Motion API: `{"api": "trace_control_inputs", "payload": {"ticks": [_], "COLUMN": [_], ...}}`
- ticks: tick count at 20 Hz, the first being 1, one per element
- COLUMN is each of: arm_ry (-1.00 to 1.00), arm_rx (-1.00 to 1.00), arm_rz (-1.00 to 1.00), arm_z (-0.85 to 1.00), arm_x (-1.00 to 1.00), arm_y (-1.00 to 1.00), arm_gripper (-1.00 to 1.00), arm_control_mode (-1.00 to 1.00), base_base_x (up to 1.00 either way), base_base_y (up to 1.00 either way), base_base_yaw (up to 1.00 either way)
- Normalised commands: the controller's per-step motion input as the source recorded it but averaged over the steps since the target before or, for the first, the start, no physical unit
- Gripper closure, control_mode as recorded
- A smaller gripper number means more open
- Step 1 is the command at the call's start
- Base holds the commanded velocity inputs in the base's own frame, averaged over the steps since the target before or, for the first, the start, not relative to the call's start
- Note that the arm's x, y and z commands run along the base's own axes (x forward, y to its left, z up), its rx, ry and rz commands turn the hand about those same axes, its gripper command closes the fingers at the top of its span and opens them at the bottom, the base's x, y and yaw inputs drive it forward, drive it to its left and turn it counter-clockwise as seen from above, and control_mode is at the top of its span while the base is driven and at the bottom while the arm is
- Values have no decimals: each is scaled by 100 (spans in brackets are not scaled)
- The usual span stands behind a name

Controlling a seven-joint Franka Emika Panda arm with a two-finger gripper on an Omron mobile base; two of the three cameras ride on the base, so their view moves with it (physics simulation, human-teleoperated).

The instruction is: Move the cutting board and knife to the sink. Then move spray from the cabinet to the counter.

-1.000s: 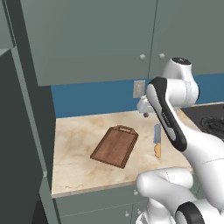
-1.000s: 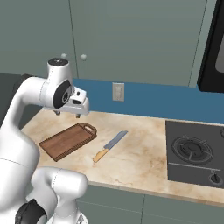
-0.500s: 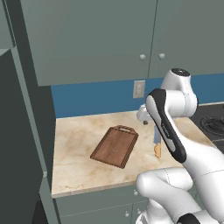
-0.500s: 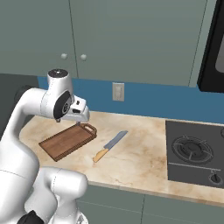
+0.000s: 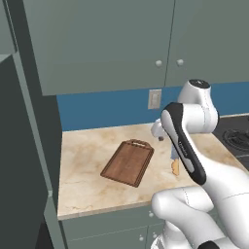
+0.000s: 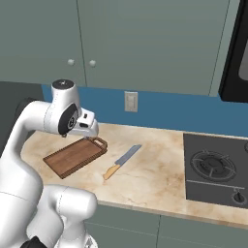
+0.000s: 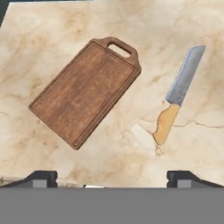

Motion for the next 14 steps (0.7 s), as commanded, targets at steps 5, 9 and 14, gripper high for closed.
{"api": "trace_control_inputs", "payload": {"ticks": [5, 9, 14], "arm_ry": [0, 0, 0], "arm_rx": [0, 0, 0], "arm_rz": [0, 0, 0], "arm_z": [0, 0, 0], "arm_x": [0, 0, 0], "arm_y": [0, 0, 0], "arm_gripper": [-100, -100, -100], "arm_control_mode": [100, 100, 100], "base_base_x": [-31, -72, -49], "base_base_y": [18, 16, 16], "base_base_yaw": [0, 0, 0]}}
